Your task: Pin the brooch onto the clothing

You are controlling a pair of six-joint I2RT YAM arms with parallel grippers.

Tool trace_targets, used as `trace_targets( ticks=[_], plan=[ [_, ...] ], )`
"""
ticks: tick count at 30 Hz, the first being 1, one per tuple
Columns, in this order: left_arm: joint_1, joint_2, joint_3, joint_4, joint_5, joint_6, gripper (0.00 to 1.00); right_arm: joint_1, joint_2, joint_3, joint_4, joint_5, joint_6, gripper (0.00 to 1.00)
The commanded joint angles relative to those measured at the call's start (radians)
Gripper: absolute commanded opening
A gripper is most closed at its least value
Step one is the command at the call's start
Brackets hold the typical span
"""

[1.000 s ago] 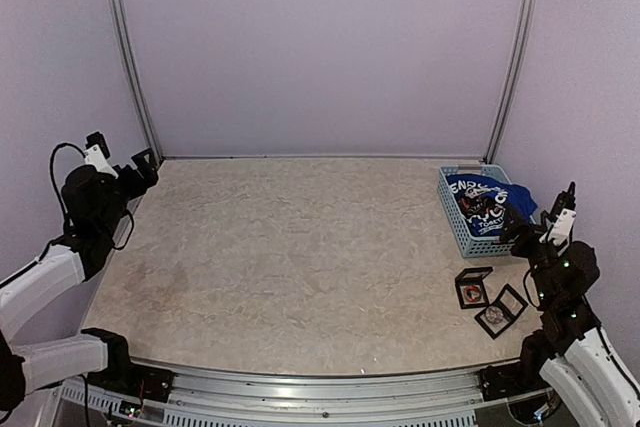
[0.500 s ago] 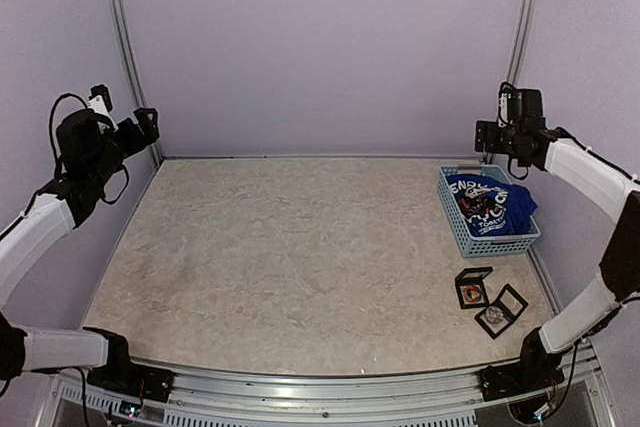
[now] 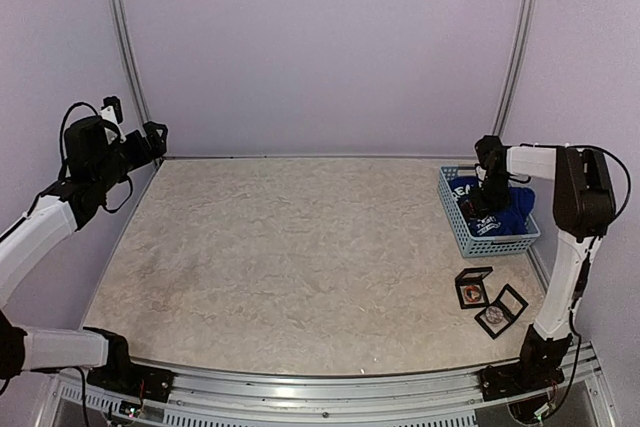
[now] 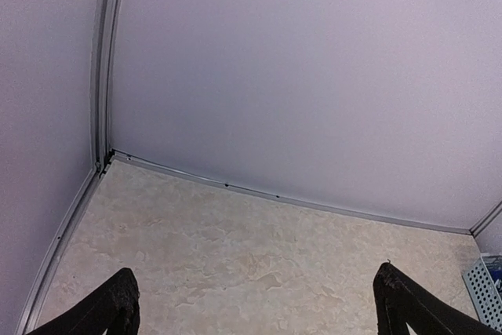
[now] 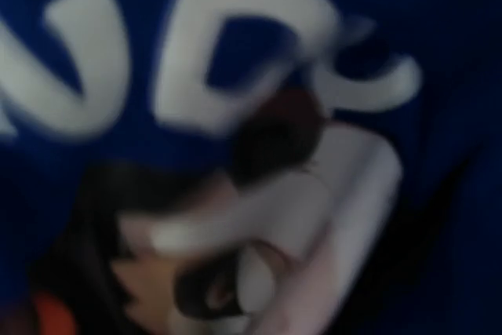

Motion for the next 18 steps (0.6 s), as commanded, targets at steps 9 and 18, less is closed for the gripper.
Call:
trace_targets(
  ticks=[9,18],
  plan=[
    [0.002,-0.028,0.004,0.022,0.054,0.007,0.99,0.291,-0.422,0.443,-0.046,-0.158,-0.191,0.0],
    [0.005,-0.044,0.001,0.022,0.037,0.015,0.99,0.581,-0.54,0.075,0.541,-0.827,-0.046,0.0]
  ],
)
